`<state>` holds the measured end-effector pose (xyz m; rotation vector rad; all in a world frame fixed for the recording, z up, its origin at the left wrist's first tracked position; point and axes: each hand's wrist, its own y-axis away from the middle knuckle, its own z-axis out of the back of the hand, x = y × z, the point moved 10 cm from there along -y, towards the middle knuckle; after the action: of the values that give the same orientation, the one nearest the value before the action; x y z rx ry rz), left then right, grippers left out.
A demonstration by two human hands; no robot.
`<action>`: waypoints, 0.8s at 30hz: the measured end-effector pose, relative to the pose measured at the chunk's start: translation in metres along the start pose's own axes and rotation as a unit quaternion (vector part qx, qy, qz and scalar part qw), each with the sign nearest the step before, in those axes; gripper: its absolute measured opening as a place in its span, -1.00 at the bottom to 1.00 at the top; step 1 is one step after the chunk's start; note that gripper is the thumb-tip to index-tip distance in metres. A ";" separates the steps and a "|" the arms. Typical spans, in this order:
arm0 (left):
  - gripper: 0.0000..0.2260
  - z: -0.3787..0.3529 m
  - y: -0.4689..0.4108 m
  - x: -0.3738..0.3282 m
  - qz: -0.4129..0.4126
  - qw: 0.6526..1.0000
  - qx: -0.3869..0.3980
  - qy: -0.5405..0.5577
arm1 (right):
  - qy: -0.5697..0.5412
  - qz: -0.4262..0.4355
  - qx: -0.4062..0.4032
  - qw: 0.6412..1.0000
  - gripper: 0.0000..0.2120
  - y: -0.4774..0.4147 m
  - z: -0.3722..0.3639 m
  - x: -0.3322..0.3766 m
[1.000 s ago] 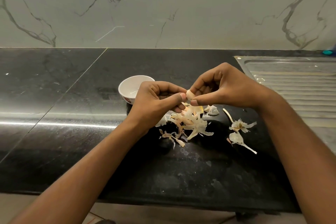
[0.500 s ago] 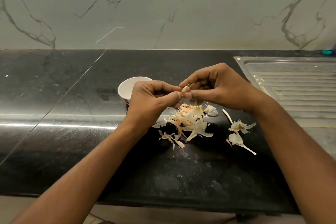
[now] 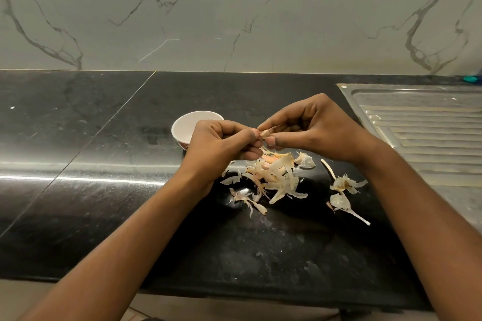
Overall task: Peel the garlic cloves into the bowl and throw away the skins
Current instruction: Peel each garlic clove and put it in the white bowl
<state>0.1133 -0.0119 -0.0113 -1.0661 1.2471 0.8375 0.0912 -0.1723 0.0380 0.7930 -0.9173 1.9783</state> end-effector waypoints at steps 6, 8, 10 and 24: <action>-0.91 -0.003 0.001 -0.006 -0.025 1.000 0.015 -0.001 | -0.002 0.013 -0.010 1.000 -0.73 0.000 0.004 0.002; -0.88 -0.004 0.001 -0.006 -0.021 0.999 0.024 0.008 | -0.001 0.013 -0.011 1.000 -0.73 0.000 0.004 0.002; -0.86 -0.005 0.002 -0.006 -0.019 0.999 0.031 0.013 | -0.004 0.007 -0.016 1.000 -0.72 0.000 0.005 0.001; -0.91 0.002 0.008 -0.030 -0.143 0.986 -0.035 -0.077 | -0.062 -0.065 -0.008 0.996 -0.76 0.000 0.001 -0.005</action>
<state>0.1019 -0.0061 0.0167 -1.1808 0.9157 0.7309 0.0937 -0.1753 0.0346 0.9498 -0.9288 1.8240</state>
